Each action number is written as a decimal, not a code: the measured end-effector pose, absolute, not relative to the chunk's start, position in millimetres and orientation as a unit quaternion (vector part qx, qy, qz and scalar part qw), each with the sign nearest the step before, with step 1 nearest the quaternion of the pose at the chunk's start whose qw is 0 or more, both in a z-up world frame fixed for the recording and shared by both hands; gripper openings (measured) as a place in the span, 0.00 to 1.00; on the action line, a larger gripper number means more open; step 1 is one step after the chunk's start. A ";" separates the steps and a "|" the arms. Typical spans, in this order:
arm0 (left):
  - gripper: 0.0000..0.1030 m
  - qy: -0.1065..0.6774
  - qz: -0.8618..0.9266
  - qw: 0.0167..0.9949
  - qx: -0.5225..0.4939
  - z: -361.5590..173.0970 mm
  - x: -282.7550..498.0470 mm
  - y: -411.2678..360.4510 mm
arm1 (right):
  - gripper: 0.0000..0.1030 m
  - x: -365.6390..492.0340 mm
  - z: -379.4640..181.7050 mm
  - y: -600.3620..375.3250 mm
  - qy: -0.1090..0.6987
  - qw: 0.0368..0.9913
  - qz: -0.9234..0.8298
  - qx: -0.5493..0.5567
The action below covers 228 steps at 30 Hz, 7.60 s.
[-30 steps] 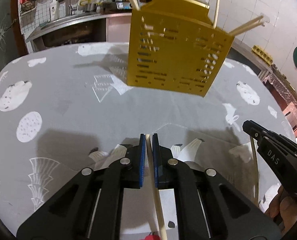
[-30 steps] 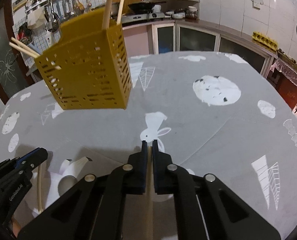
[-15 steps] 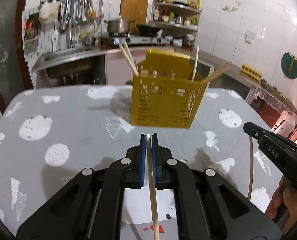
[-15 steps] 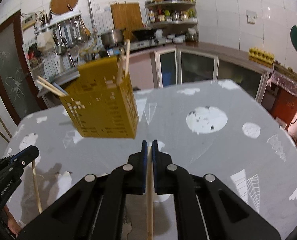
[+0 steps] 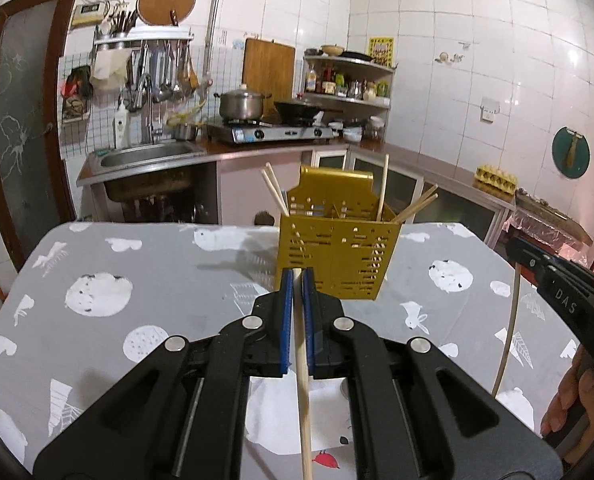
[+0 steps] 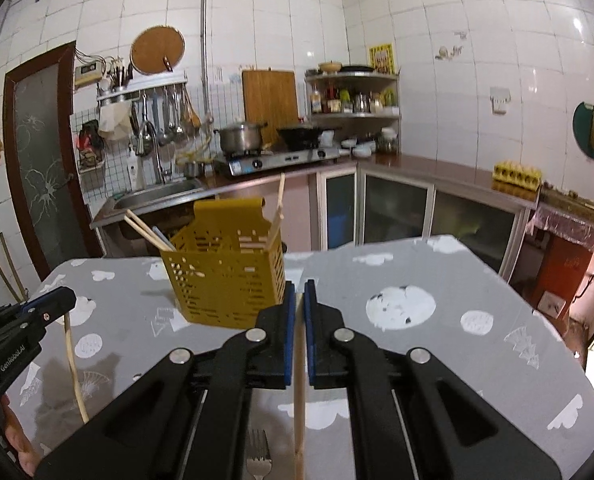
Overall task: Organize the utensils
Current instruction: 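Lift both chopsticks and carry them over the yellow caddy, then lower both chopsticks into the caddy and open both grippers, then move the left gripper to the grey spoon while the right moves to the green-handled fork, then close the left gripper on the grey spoon while the right closes on the fork, then lift the spoon and fork and carry them over the yellow caddy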
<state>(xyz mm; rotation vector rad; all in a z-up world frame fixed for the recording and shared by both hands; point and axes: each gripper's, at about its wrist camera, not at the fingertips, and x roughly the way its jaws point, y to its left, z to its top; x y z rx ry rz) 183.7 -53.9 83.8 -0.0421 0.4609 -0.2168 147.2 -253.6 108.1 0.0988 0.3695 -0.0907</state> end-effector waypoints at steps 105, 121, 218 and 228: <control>0.95 0.197 -0.039 0.978 -0.060 136.6 251.8 -6.8 | 0.69 218.1 124.4 -246.4 0.244 0.969 -0.047 -0.007; 0.95 0.365 -0.051 0.930 -0.010 -5.9 213.3 -1.5 | 0.69 172.0 -9.0 -246.8 0.393 0.917 -0.053 0.047; 0.34 0.242 -0.068 0.967 0.036 67.3 194.1 -42.0 | 0.22 170.4 71.9 -229.0 0.244 0.967 -0.031 0.063; 0.34 0.217 -0.061 0.974 0.018 79.5 204.7 -33.5 | 0.22 177.3 87.0 -218.6 0.216 0.975 -0.033 0.050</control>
